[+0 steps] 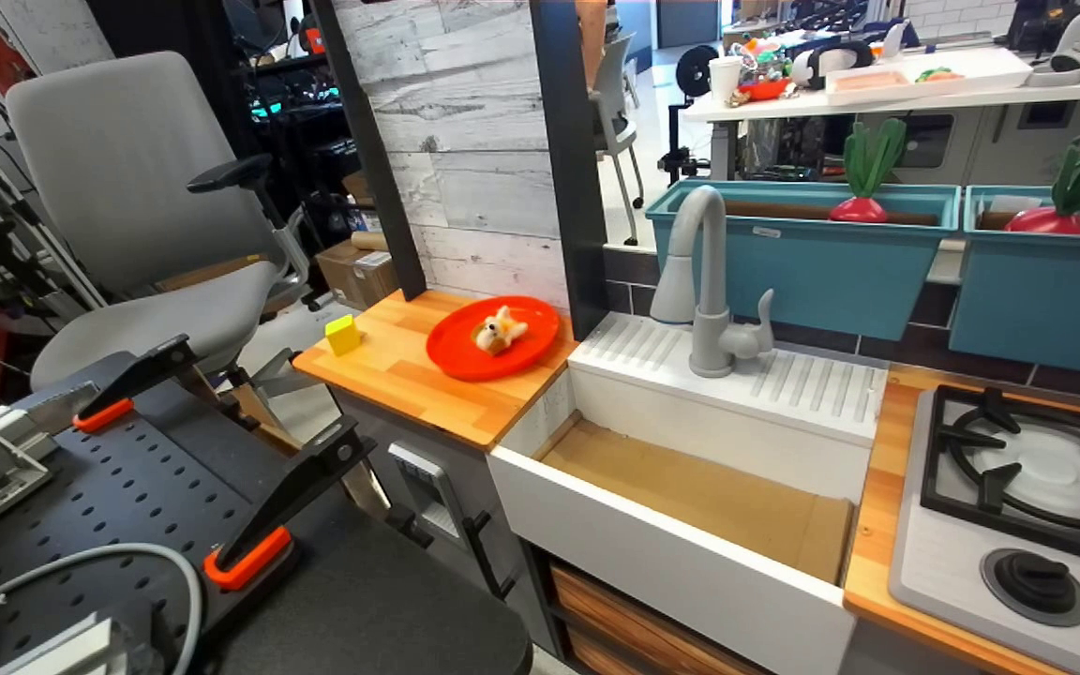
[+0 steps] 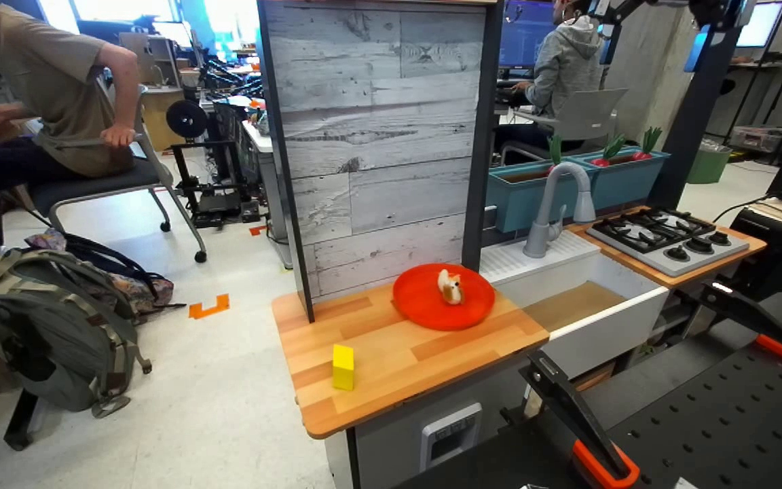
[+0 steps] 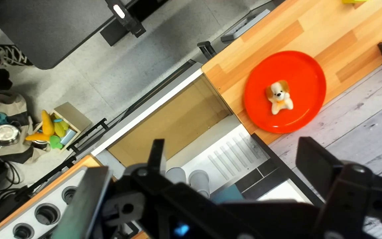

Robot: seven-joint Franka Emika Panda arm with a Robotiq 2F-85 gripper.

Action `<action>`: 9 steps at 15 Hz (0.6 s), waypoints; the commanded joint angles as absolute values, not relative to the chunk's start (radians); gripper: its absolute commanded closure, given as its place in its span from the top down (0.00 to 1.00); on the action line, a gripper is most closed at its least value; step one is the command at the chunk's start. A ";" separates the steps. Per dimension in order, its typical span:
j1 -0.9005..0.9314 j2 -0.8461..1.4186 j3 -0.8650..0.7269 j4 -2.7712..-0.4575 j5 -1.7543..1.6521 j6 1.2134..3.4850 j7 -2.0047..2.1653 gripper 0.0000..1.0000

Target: Turn the faucet to the left

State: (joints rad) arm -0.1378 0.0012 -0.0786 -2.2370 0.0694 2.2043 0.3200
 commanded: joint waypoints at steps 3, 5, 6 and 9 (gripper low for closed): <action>-0.123 0.096 -0.092 -2.180 -0.049 2.341 0.360 1.00; -0.121 0.145 -0.097 -2.148 -0.082 2.401 0.358 1.00; -0.120 0.170 -0.101 -2.130 -0.095 2.422 0.349 1.00; -0.122 0.249 -0.115 -2.070 -0.113 2.454 0.310 1.00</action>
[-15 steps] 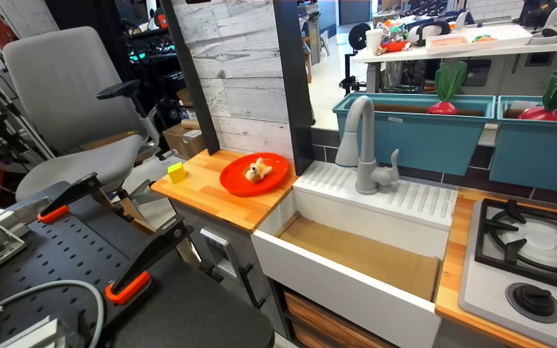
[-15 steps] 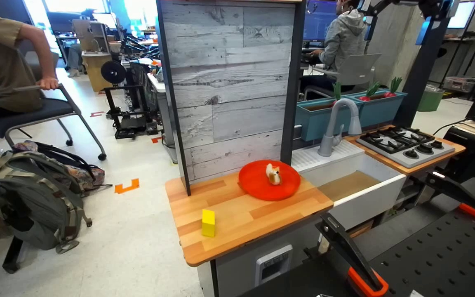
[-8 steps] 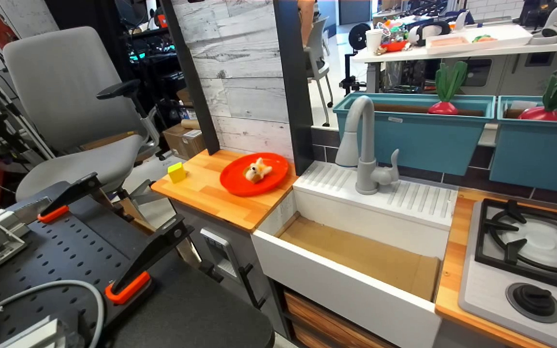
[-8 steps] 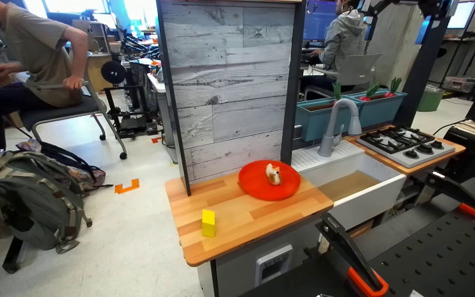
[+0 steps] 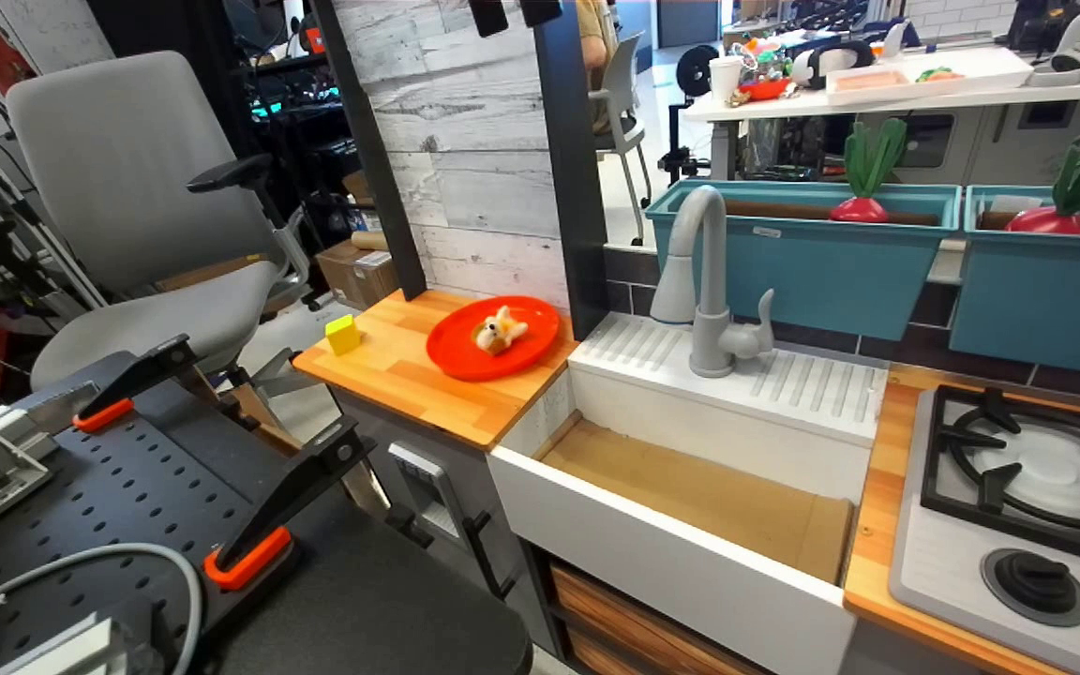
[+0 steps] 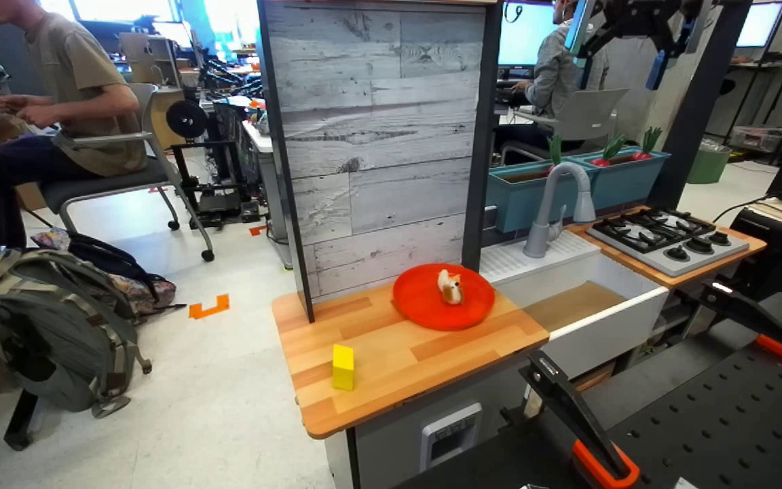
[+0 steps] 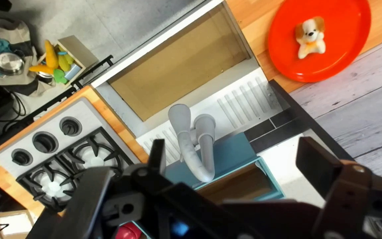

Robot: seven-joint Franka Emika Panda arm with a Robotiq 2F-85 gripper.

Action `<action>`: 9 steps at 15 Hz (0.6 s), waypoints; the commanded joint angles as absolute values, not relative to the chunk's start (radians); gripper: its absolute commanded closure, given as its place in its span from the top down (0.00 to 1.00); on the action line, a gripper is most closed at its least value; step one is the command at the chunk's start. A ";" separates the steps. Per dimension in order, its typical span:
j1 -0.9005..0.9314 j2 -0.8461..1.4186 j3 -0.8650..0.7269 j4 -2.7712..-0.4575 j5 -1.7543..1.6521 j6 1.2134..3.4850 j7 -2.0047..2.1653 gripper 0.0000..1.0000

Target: Turn the faucet to the left

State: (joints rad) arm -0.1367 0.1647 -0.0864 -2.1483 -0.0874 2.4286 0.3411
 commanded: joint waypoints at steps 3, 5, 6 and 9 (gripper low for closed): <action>-0.131 0.321 -0.132 -2.014 -0.105 2.466 0.252 1.00; -0.137 0.366 -0.144 -1.976 -0.102 2.475 0.214 1.00; -0.143 0.394 -0.148 -1.953 -0.093 2.483 0.191 1.00; -0.163 0.469 -0.147 -1.883 -0.067 2.459 0.131 1.00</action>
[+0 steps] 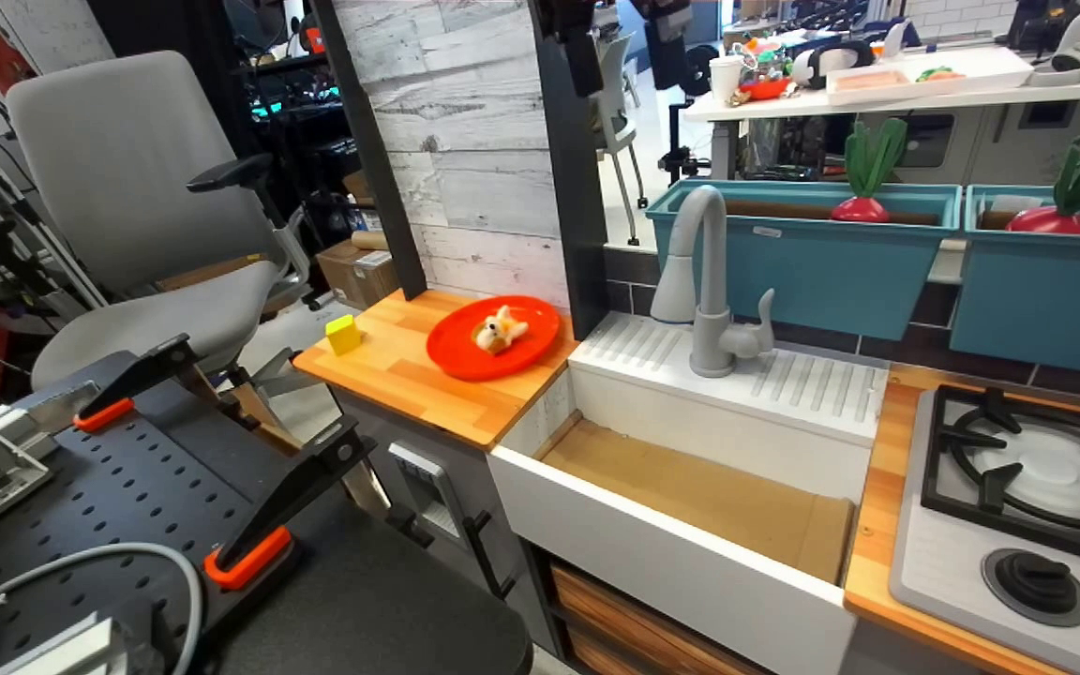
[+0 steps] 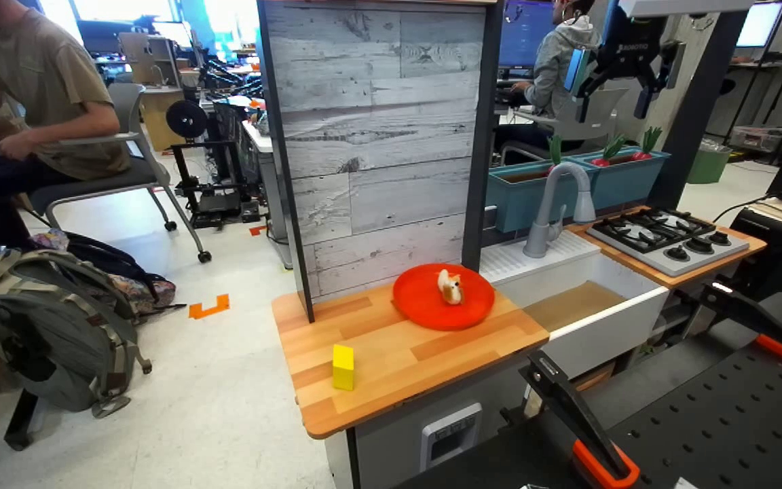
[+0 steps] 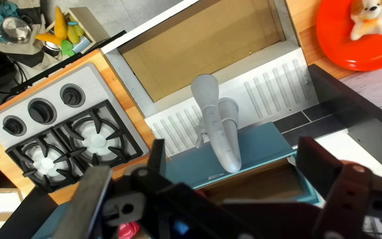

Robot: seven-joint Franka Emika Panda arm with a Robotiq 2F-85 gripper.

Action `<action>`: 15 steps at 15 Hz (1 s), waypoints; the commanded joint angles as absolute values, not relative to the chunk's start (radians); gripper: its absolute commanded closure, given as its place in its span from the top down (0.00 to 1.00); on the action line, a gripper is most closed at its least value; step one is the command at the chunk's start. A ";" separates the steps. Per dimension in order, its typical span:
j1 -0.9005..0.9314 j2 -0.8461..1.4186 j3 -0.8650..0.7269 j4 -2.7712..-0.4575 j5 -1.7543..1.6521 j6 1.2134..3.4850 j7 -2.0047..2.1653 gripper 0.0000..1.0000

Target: Turn the faucet to the left

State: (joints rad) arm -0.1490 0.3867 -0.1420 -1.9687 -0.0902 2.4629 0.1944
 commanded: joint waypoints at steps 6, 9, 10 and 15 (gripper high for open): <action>-0.165 0.620 -0.150 -1.761 -0.074 2.436 0.112 1.00; -0.154 0.686 -0.156 -1.708 -0.085 2.426 0.121 1.00; -0.153 0.705 -0.157 -1.690 -0.085 2.417 0.122 1.00; -0.155 0.766 -0.161 -1.637 -0.089 2.401 0.110 0.66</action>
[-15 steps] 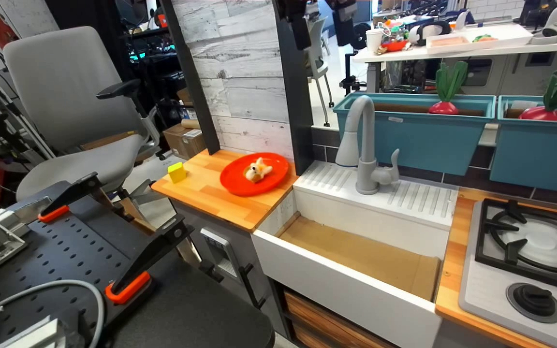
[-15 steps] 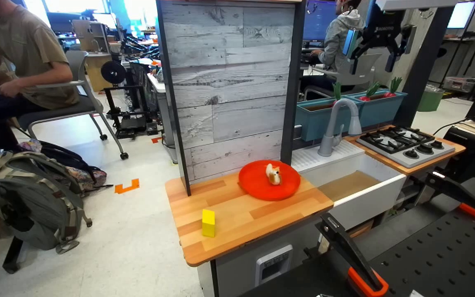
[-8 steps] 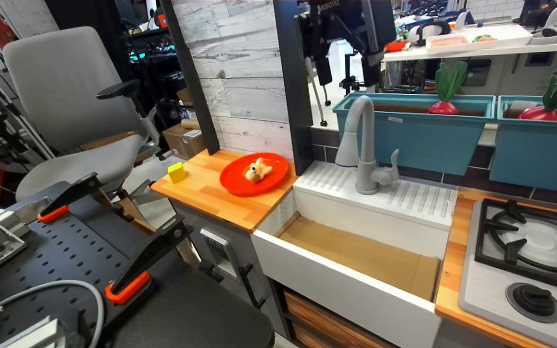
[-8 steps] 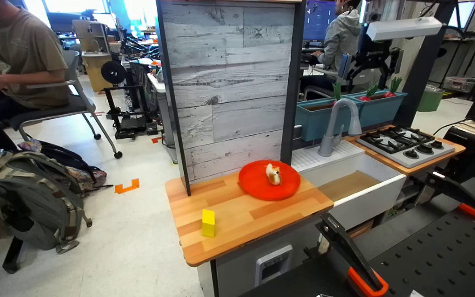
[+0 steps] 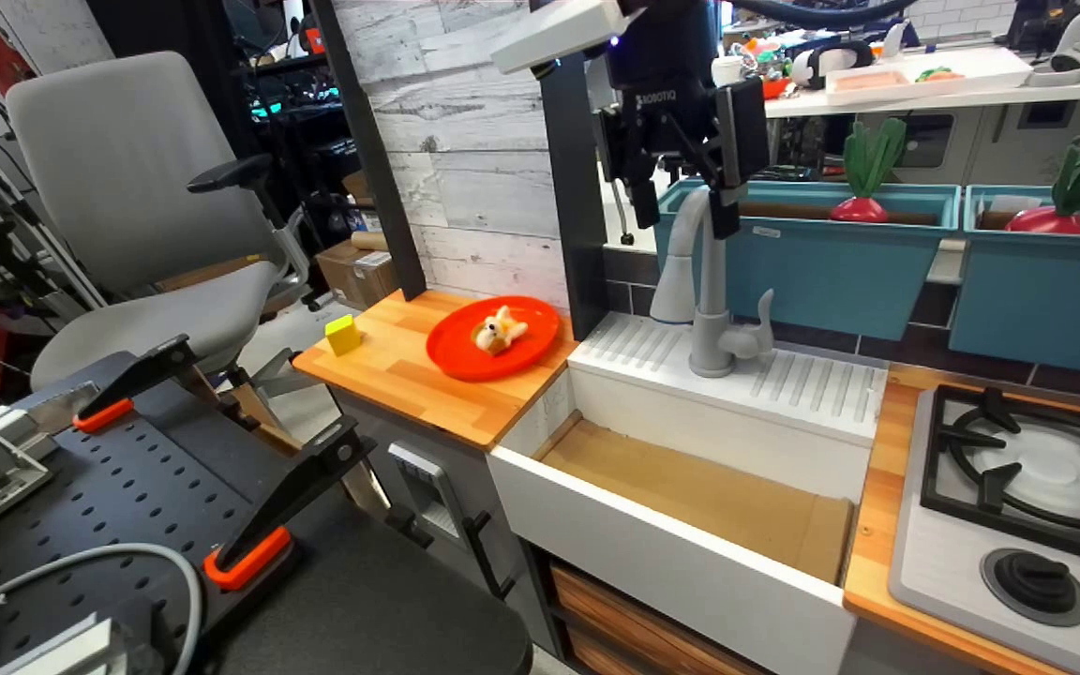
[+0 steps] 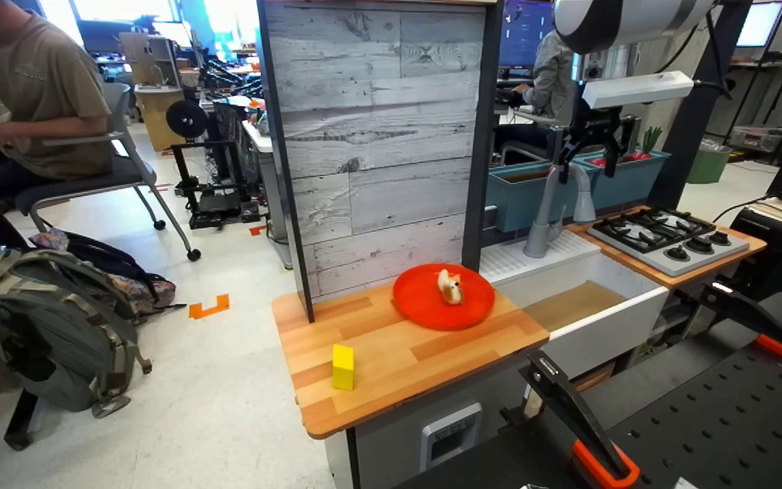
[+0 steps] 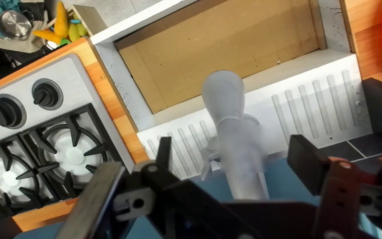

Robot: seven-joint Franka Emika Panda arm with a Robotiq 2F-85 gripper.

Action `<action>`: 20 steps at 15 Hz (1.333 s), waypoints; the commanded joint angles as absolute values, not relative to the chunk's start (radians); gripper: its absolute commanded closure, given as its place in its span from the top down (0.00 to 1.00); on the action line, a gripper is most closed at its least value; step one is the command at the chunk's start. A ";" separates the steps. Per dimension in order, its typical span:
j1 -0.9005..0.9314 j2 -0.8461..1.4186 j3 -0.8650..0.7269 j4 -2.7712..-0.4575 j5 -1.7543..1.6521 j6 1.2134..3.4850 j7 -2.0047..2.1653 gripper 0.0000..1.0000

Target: Turn the faucet to the left

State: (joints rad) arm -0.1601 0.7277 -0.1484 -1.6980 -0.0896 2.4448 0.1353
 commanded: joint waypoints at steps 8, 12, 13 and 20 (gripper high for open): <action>-0.158 0.783 -0.155 -1.610 -0.107 2.282 0.031 0.03; -0.149 0.797 -0.157 -1.585 -0.105 2.265 0.034 0.06; -0.148 0.803 -0.155 -1.572 -0.094 2.267 0.052 0.06; -0.136 0.874 -0.126 -1.411 -0.030 2.104 0.165 0.06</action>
State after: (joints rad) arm -0.1512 0.8249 -0.1446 -1.5075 -0.0758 2.1932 0.1257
